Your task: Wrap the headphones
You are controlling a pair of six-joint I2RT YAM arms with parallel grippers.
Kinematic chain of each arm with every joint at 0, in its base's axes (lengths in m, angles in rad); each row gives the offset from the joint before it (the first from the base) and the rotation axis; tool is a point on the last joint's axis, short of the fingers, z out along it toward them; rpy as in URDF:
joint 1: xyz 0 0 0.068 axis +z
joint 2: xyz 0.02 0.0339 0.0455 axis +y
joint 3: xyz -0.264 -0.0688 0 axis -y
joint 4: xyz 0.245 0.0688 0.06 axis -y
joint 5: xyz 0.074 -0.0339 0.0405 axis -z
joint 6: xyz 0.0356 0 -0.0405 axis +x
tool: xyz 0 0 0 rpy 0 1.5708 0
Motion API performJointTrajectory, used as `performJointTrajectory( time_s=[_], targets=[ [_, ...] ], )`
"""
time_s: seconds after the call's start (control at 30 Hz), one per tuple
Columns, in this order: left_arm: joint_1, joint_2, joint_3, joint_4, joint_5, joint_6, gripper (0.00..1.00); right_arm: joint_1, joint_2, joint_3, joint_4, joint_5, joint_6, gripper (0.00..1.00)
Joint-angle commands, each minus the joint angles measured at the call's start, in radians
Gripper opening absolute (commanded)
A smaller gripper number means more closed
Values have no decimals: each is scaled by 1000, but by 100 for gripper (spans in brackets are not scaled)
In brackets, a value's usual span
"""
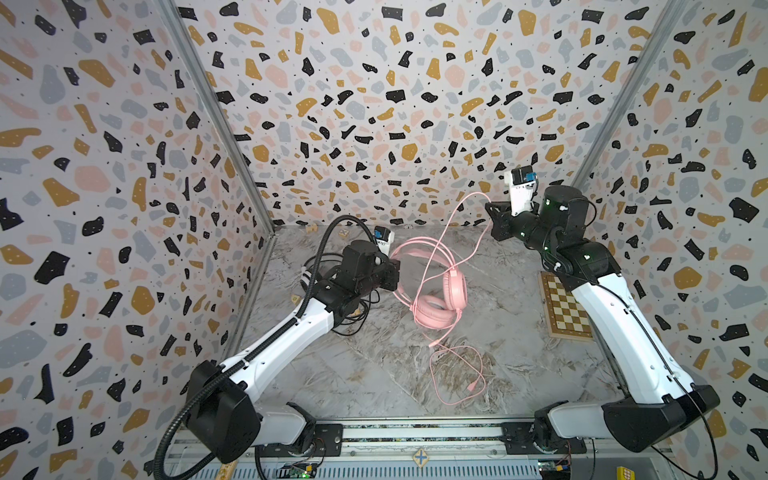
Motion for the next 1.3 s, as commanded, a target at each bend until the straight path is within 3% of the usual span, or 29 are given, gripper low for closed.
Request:
performJointTrajectory(
  time_s=[0.0, 0.1, 0.33, 0.67, 0.93, 1.1, 1.27],
  targets=[
    [3, -25, 23, 40, -128, -9, 0, 4, -43, 6, 43, -131, 58, 0],
    [2, -6, 40, 17, -198, -24, 0, 33, -36, 37, 24, -221, 82, 0],
    [3, -2, 63, 39, -489, -142, 0, 230, -47, 102, -51, -201, 76, 0],
    [3, -11, 67, 74, -715, -251, 0, 337, -106, 82, -97, -254, 133, 0],
    [3, -53, 43, 111, -701, -273, 0, 339, -140, 81, -148, -245, 145, 1],
    [3, -93, 45, 130, -585, -267, 0, 323, -124, 65, -275, 26, 64, 1],
    [8, -131, 47, 136, -497, -248, 0, 249, -135, 8, -249, 58, 39, 0]
  ],
)
